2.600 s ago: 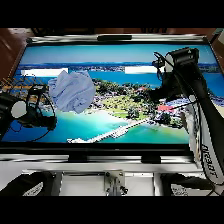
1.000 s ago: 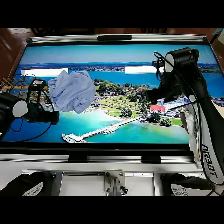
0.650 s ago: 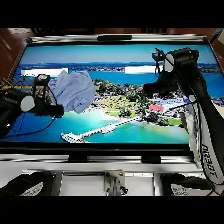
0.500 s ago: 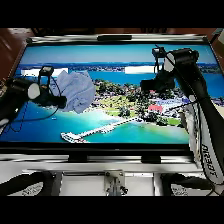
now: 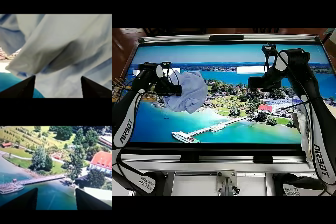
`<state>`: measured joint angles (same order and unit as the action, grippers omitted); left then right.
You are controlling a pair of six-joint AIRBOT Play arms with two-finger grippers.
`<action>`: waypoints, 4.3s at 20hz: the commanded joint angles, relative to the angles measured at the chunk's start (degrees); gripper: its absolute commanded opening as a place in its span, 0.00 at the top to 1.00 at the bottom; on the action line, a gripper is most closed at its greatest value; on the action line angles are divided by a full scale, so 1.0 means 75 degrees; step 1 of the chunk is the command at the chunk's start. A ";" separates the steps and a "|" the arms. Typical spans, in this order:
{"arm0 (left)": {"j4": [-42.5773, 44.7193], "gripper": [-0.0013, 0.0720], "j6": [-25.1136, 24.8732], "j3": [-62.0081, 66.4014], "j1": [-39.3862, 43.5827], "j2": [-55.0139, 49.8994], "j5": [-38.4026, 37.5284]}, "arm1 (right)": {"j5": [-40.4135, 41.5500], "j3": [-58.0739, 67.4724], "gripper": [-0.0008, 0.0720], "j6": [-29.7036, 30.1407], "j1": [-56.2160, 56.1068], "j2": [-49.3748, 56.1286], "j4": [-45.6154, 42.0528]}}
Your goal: Fold the shirts.
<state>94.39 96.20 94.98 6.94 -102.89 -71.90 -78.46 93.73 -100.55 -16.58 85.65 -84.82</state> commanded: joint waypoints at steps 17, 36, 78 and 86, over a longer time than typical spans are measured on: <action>-0.0423 0.94 0.0099 0.2390 0.2938 0.4071 0.0522 | -0.0851 0.1967 0.17 0.0903 -0.0003 -0.1096 -0.2573; 0.0271 0.01 0.0370 -0.0629 0.2871 0.3675 -0.1142 | -0.2460 0.1996 0.17 0.1521 -0.0003 -0.3077 -0.4095; -0.3107 0.94 -0.0766 -0.3334 -0.0003 0.2180 0.1775 | 0.1693 -0.4975 0.49 0.4383 -0.0012 -0.0889 0.3433; -0.2503 0.94 -0.1291 -0.1157 0.0044 0.4750 0.1696 | 0.2474 -0.1839 0.89 0.4465 -0.0003 -0.2897 0.1778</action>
<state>74.04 89.17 77.80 6.96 -75.11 -59.22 -63.61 68.86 -67.26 -16.62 70.83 -64.40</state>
